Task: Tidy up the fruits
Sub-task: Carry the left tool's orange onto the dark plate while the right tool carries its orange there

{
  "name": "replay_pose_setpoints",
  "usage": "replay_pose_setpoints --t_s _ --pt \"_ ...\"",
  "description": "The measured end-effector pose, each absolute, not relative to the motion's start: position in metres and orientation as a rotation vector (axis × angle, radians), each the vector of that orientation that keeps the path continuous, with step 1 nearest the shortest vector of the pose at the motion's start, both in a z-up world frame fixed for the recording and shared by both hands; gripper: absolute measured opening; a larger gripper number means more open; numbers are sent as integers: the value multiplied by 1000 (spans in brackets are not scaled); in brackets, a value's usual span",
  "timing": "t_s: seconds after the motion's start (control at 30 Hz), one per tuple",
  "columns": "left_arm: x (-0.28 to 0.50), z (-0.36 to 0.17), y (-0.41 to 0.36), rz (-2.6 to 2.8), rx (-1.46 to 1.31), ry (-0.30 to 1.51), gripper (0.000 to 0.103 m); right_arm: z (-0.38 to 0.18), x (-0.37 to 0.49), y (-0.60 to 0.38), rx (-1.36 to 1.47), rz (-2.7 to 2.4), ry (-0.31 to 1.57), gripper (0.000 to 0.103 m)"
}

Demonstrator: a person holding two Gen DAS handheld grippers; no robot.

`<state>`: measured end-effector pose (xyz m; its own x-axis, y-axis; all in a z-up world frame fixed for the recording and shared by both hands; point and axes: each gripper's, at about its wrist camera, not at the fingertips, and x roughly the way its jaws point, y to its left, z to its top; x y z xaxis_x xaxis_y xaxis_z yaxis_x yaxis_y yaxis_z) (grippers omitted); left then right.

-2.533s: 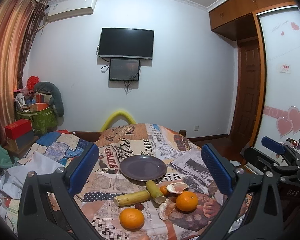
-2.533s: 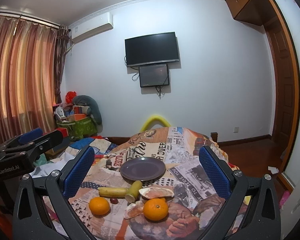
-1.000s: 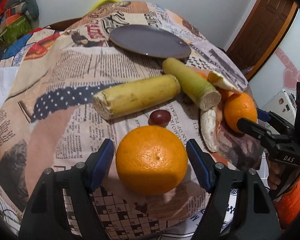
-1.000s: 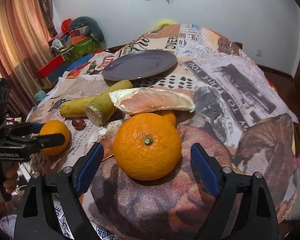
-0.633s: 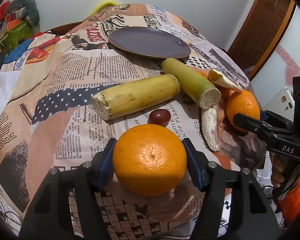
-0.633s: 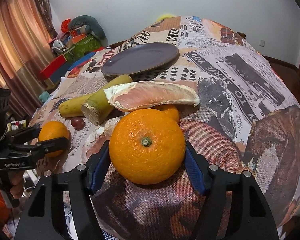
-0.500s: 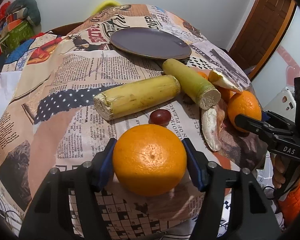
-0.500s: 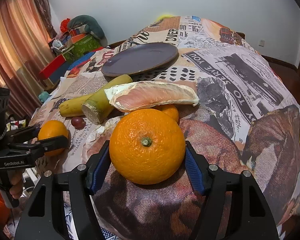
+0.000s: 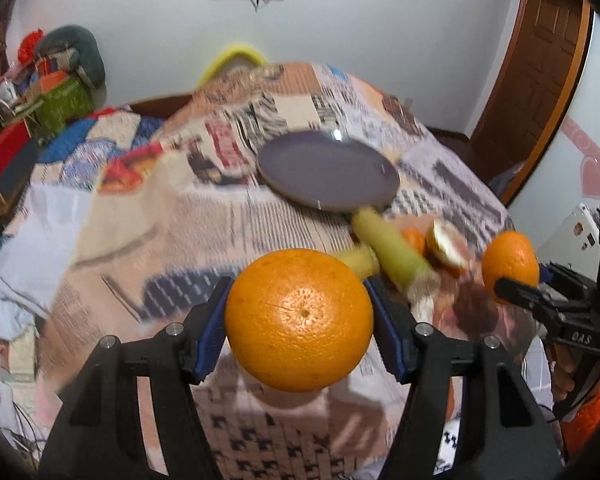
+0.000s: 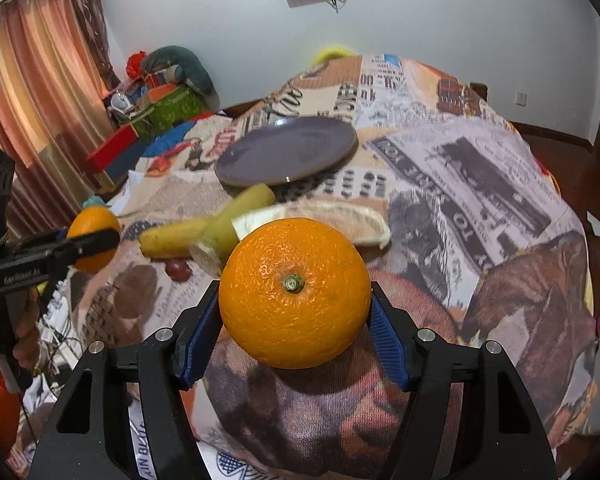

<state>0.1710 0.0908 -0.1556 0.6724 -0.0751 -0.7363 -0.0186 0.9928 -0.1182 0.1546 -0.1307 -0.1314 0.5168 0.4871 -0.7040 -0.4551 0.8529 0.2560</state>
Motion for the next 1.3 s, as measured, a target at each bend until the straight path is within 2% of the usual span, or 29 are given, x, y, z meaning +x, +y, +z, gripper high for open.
replay_pose_setpoints --t_s 0.27,0.47,0.87,1.3 --pt "201 -112 107 3 -84 722 64 -108 169 -128 43 565 792 65" --pt "232 -105 114 7 -96 702 64 -94 193 -123 30 560 742 65" --pt "300 -123 110 -8 -87 723 64 -83 256 -107 -21 573 681 66" --pt "373 -160 110 -30 -100 816 64 -120 334 -85 -73 579 783 65"
